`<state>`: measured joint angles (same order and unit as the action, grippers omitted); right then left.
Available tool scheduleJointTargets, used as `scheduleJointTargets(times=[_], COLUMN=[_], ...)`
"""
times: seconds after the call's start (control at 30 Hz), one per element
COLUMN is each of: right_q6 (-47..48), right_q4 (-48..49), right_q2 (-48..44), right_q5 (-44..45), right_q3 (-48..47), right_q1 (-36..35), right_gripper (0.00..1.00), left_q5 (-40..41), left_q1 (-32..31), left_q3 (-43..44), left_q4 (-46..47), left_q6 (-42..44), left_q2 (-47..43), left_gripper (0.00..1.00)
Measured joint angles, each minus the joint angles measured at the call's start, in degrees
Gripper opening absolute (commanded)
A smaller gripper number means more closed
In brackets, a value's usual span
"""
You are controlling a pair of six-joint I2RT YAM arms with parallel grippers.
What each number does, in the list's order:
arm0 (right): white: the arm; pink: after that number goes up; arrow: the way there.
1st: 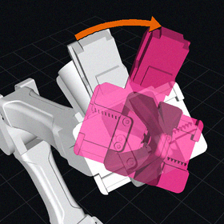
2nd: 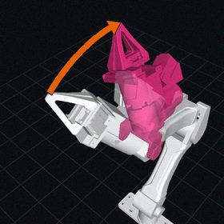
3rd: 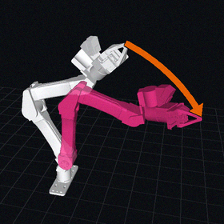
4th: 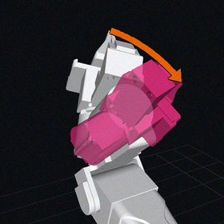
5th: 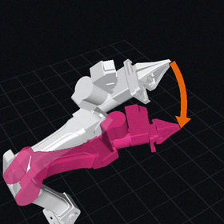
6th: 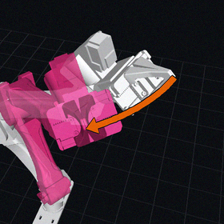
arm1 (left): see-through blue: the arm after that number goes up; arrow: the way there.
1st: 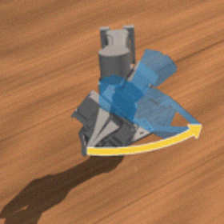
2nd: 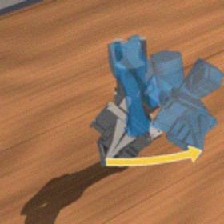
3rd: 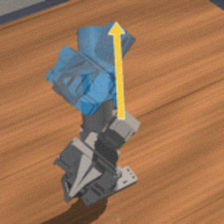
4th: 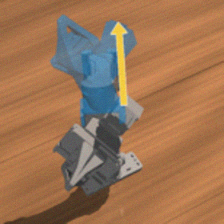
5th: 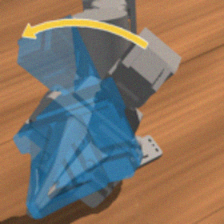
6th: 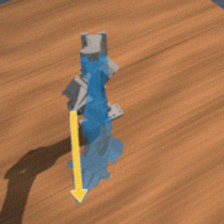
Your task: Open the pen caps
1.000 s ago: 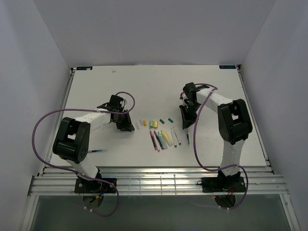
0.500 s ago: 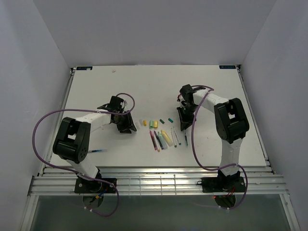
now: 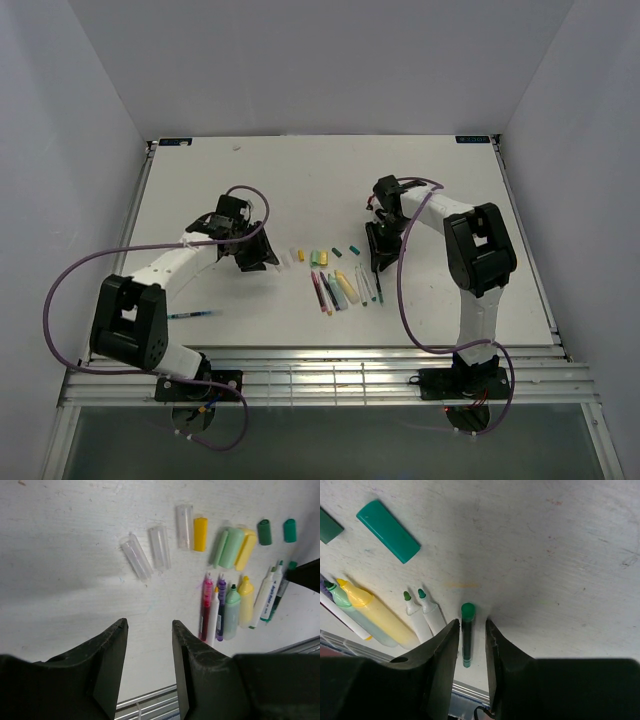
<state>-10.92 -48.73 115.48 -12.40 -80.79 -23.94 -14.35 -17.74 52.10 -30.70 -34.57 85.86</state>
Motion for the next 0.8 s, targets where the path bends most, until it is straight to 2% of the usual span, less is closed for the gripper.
scheduleJointTargets(times=[0.1, 0.33, 0.43, 0.67, 0.8], right_q6=[0.0, -0.1, -0.7, -2.3, -2.6], right_q4=[0.3, 1.0, 0.0, 0.2, 1.6], right_q2=[0.0, -1.2, -3.5, -17.9, -26.1], right_q5=[-0.7, -1.2, -1.1, -4.9, -8.8], right_q3=[0.0, -0.1, -1.3, -2.5, 1.4], right_q1=[-0.2, -0.2, -0.2, -0.7, -1.6], right_gripper=[0.4, 0.45, 0.47, 0.48, 0.49], left_q5=[0.8, 5.6, 8.0, 13.0, 16.0], left_q1=[0.0, 0.1, 1.3, 9.1, 13.9], left_q3=[0.0, 1.1, 2.4, 1.4, -1.1], left_q4=[-1.9, -11.7, -17.9, -31.1, -35.4], left_q6=[-1.7, -8.7, -13.2, -24.4, -29.0], left_q2=[-4.9, -12.5, -15.5, -21.9, -26.0], left_gripper=[0.53, 0.59, 0.7, 0.75, 0.71])
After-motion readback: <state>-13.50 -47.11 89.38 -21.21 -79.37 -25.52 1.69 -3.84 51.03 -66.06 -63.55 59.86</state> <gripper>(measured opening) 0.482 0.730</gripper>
